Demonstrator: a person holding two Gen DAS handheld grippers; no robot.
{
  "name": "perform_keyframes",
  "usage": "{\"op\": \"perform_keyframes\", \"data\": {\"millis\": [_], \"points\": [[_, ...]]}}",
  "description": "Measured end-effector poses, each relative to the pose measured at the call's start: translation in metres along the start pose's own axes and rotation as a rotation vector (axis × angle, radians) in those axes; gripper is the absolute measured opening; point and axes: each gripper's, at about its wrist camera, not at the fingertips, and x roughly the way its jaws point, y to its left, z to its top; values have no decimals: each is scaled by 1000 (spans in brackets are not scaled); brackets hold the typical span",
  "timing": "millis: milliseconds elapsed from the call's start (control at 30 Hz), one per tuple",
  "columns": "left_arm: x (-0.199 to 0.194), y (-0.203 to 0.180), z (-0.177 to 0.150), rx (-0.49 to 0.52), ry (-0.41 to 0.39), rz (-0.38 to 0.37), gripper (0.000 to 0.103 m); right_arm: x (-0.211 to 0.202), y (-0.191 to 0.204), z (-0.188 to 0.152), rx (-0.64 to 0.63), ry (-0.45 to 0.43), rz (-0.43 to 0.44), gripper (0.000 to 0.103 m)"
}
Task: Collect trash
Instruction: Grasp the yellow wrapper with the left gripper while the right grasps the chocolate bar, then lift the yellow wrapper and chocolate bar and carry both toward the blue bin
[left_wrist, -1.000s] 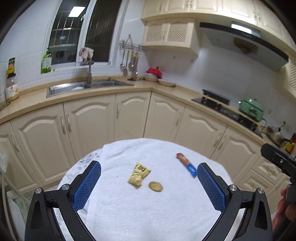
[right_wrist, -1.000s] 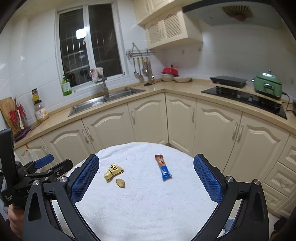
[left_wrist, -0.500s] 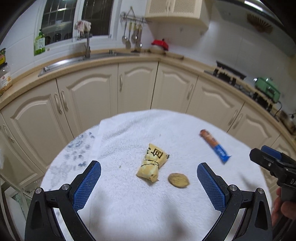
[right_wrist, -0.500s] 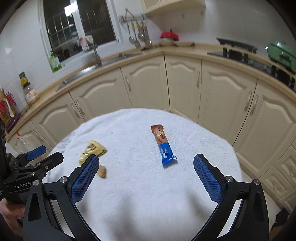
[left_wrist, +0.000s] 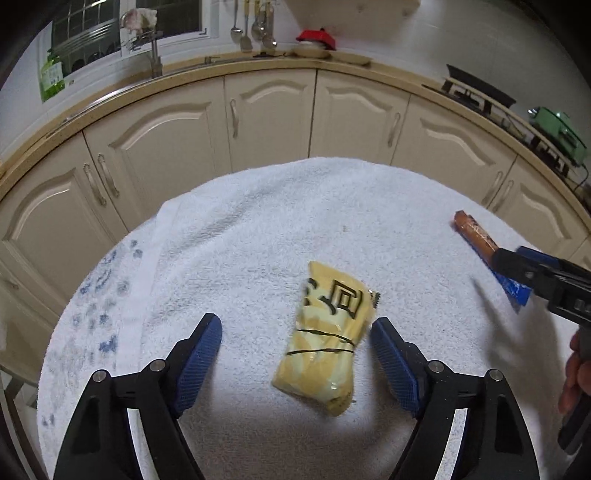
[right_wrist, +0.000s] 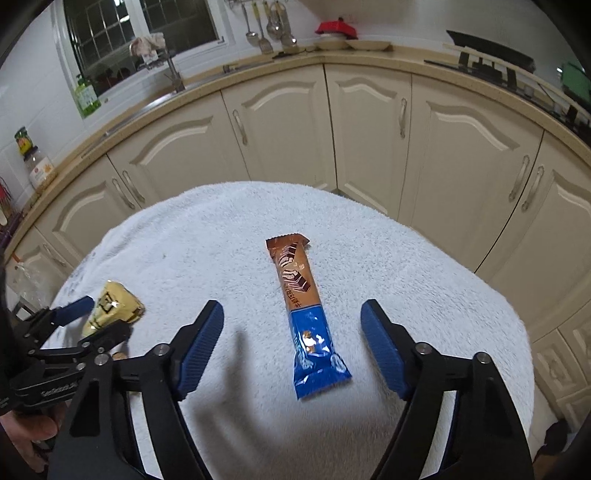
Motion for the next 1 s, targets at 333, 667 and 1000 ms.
{"op": "perform_keyframes", "data": {"millis": [333, 667, 1000], "points": [[28, -9, 27, 28, -30, -33, 29, 12, 11, -12, -39, 5, 17, 19], [15, -19, 39, 20, -103, -42, 29, -54, 7, -32, 136, -59, 341, 19], [-39, -36, 17, -4, -240, -81, 29, -141, 28, -48, 109, -181, 382, 19]]}}
